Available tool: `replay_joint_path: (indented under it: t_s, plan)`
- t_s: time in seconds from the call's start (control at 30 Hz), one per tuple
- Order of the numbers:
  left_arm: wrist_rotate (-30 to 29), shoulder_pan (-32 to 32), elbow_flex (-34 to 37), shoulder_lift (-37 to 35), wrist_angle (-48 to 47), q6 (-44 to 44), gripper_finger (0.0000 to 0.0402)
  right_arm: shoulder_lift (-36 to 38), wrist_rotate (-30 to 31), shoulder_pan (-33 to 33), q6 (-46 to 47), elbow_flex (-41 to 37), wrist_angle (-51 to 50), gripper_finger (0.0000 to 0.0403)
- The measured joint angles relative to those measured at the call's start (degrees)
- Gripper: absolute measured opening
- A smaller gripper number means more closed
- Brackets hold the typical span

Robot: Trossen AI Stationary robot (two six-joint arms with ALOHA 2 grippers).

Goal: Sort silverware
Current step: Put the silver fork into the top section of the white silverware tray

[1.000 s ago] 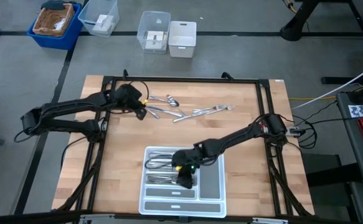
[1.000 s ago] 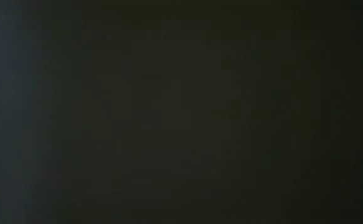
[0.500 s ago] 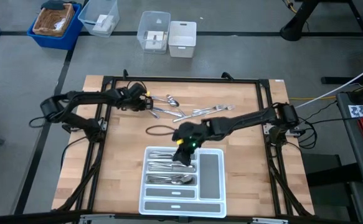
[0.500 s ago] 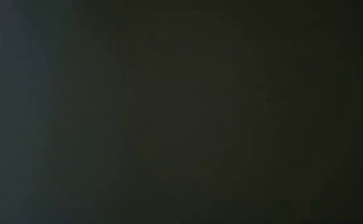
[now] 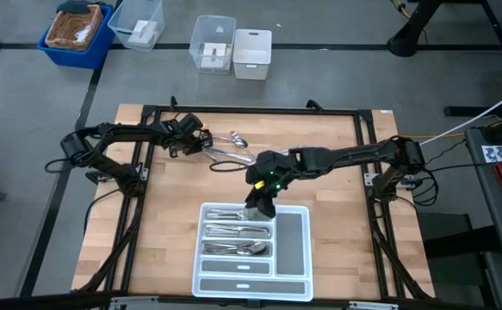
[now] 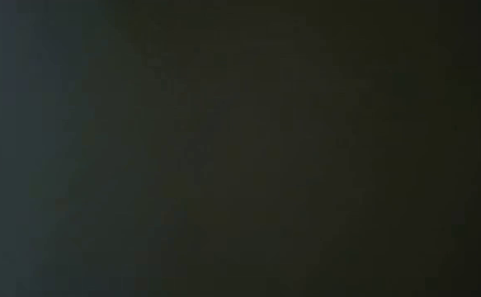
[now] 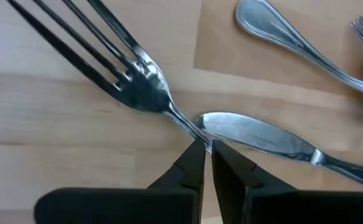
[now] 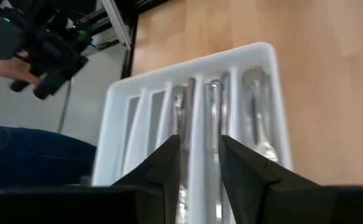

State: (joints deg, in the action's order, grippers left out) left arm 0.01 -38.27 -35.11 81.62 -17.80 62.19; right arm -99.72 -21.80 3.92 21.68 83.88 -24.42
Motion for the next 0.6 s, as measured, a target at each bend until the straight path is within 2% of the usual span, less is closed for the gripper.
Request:
replay_joint_path:
  t_s: [0.3,0.6]
  plan:
    - [2.80,-0.10,0.00,-0.02,-0.07,7.54,0.0019,0.35,0.30,-3.47,-10.25,0.00,-7.62,0.0112]
    - [1.45,-0.54,0.00,-0.02,0.42,12.49,0.0019,0.32,3.23,-6.76,-15.83,0.00,-10.17,0.0112]
